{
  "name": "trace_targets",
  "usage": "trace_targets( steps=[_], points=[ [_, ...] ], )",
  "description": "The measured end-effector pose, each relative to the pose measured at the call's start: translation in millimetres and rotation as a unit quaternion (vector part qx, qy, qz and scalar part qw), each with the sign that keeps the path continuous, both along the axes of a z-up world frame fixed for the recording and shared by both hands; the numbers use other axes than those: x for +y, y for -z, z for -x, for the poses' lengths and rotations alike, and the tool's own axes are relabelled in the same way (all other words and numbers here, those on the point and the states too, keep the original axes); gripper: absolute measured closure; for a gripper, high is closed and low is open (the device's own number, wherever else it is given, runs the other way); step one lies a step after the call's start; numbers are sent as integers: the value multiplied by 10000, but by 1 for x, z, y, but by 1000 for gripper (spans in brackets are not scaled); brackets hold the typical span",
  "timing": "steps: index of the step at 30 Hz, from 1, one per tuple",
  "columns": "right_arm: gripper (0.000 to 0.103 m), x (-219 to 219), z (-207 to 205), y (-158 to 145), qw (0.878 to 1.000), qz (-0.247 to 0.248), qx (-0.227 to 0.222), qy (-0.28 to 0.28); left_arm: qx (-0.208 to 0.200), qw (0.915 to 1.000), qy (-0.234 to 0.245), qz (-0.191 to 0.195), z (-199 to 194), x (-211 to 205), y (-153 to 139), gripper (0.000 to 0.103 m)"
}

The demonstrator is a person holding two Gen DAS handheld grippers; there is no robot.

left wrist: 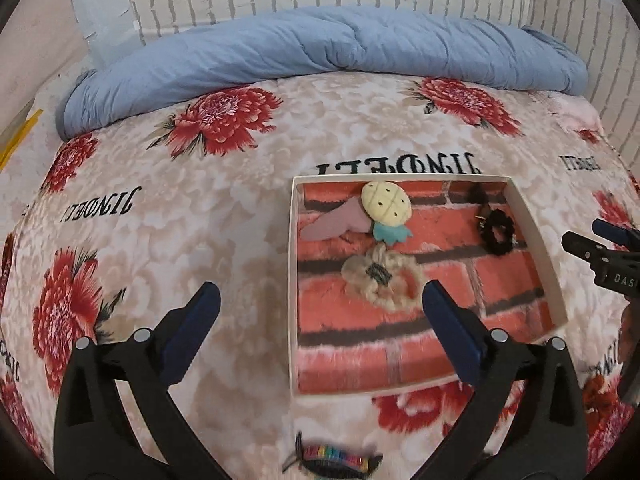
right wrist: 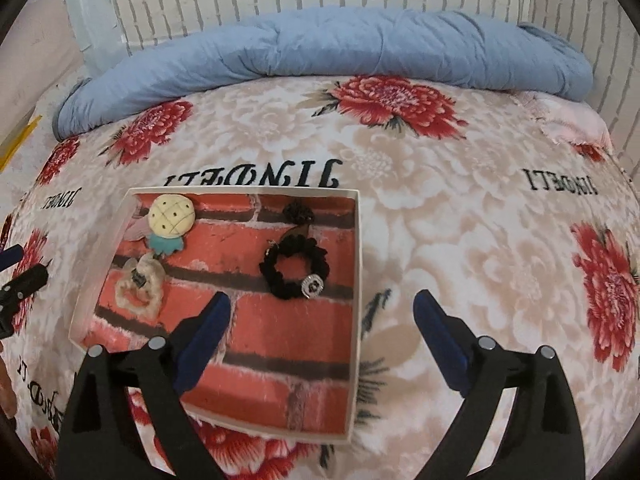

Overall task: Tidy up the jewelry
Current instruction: 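Withdraw both tools from the tray toward the remaining jewelry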

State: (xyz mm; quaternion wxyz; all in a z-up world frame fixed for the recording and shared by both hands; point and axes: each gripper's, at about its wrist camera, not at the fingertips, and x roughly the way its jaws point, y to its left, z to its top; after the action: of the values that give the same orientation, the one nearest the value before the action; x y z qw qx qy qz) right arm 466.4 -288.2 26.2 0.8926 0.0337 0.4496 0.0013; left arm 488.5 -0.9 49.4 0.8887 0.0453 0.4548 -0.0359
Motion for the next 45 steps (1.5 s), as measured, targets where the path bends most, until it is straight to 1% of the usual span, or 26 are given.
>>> trace_targets(
  steps=[4, 10, 14, 21, 25, 28, 32, 36, 39, 45],
  points=[
    [9, -7, 22, -8, 9999, 58, -139, 30, -128, 9999, 22, -27, 24, 5, -11, 5],
    [7, -18, 64, -15, 9994, 164, -315, 57, -273, 9996, 72, -100, 57, 10, -16, 5],
    [6, -26, 91, -16, 9990, 227, -376, 73, -260, 9996, 3, 86, 76, 18, -13, 5],
    [6, -36, 131, -13, 9987, 30, -475, 166, -334, 9991, -61, 253, 109, 27, -3, 5],
    [6, -39, 158, -8, 9980, 196, -593, 92, -458, 9988, -39, 178, 134, 29, 3, 5],
    [6, -43, 175, -4, 9970, 355, -675, 90, -495, 9985, -58, 217, 151, 34, 8, 5],
    [6, -51, 194, 1, 9964, 286, -766, 213, -583, 9981, -39, 212, 173, 38, 14, 5],
    [6, -57, 211, 10, 9951, 226, -850, 452, -635, 9977, -9, 214, 192, 38, 22, 5],
    [6, -58, 222, 20, 9947, 238, -855, 528, -748, 9972, -54, 70, 207, 36, 29, 5],
    [6, -61, 242, 39, 9926, 232, -899, 780, -794, 9966, -138, 156, 225, 35, 43, 5]
  ],
)
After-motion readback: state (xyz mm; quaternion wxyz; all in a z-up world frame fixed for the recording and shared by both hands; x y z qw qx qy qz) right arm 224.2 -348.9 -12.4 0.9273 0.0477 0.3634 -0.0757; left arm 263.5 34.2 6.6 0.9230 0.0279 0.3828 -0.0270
